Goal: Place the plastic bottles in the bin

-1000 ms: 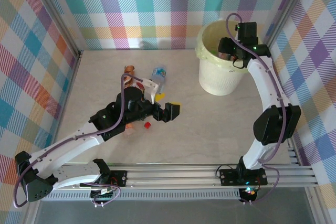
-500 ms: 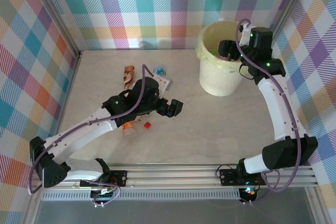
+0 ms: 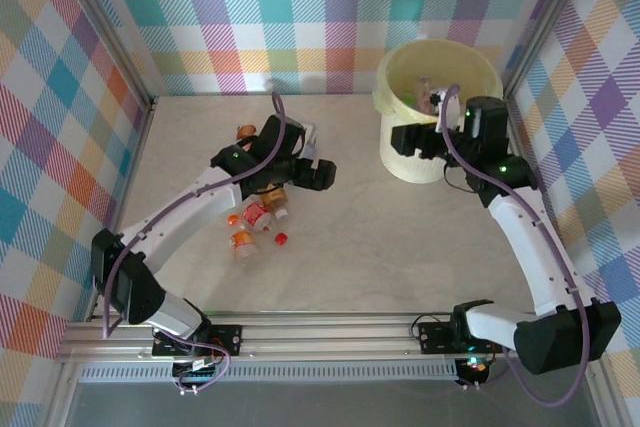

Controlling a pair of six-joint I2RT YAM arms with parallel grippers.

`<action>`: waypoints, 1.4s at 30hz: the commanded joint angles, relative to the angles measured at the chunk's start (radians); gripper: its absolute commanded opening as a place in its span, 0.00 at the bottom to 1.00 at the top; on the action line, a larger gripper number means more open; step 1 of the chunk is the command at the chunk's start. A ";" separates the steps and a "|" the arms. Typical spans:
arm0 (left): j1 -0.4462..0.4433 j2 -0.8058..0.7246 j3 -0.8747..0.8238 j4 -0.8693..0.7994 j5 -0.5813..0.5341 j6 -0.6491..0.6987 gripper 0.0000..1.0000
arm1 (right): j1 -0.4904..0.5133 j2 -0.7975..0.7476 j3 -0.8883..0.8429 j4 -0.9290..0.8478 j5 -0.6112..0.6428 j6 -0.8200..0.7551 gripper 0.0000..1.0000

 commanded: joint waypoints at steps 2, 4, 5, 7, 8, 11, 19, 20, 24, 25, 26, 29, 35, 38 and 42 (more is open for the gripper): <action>0.059 0.061 0.042 -0.069 0.050 -0.017 1.00 | 0.026 -0.026 -0.022 0.021 -0.119 -0.001 0.81; 0.080 0.095 0.055 -0.069 0.076 -0.002 1.00 | 0.045 -0.032 -0.029 -0.003 -0.148 -0.009 0.81; 0.088 0.113 0.059 -0.065 0.084 0.005 0.99 | 0.057 -0.039 -0.036 -0.022 -0.153 -0.016 0.81; 0.099 0.156 0.082 -0.064 0.068 0.018 0.97 | 0.080 -0.056 -0.051 -0.053 -0.148 -0.019 0.81; 0.108 0.187 0.104 -0.072 0.060 0.025 0.96 | 0.091 -0.070 -0.065 -0.062 -0.148 -0.015 0.81; 0.138 0.292 0.197 -0.113 0.032 0.041 0.91 | 0.115 -0.112 -0.104 -0.083 -0.164 0.010 0.82; 0.191 0.527 0.422 -0.184 -0.068 0.048 0.92 | 0.143 -0.254 -0.219 -0.122 -0.177 0.052 0.84; 0.194 0.557 0.452 -0.193 -0.080 0.053 0.92 | 0.143 -0.270 -0.228 -0.136 -0.178 0.049 0.84; 0.210 0.668 0.559 -0.231 -0.077 0.063 0.92 | 0.143 -0.330 -0.258 -0.182 -0.166 0.040 0.84; 0.214 0.687 0.576 -0.234 -0.073 0.067 0.92 | 0.143 -0.341 -0.262 -0.190 -0.161 0.039 0.85; 0.215 0.703 0.594 -0.237 -0.069 0.070 0.92 | 0.143 -0.350 -0.268 -0.201 -0.156 0.037 0.85; 0.218 0.751 0.639 -0.253 -0.069 0.070 0.90 | 0.143 -0.365 -0.281 -0.213 -0.155 0.041 0.85; 0.223 0.817 0.693 -0.297 -0.130 0.063 0.88 | 0.143 -0.369 -0.291 -0.206 -0.161 0.051 0.84; 0.226 0.833 0.693 -0.300 -0.121 0.064 0.85 | 0.143 -0.369 -0.294 -0.202 -0.158 0.053 0.85; 0.226 0.843 0.693 -0.300 -0.100 0.057 0.78 | 0.143 -0.364 -0.294 -0.202 -0.153 0.054 0.85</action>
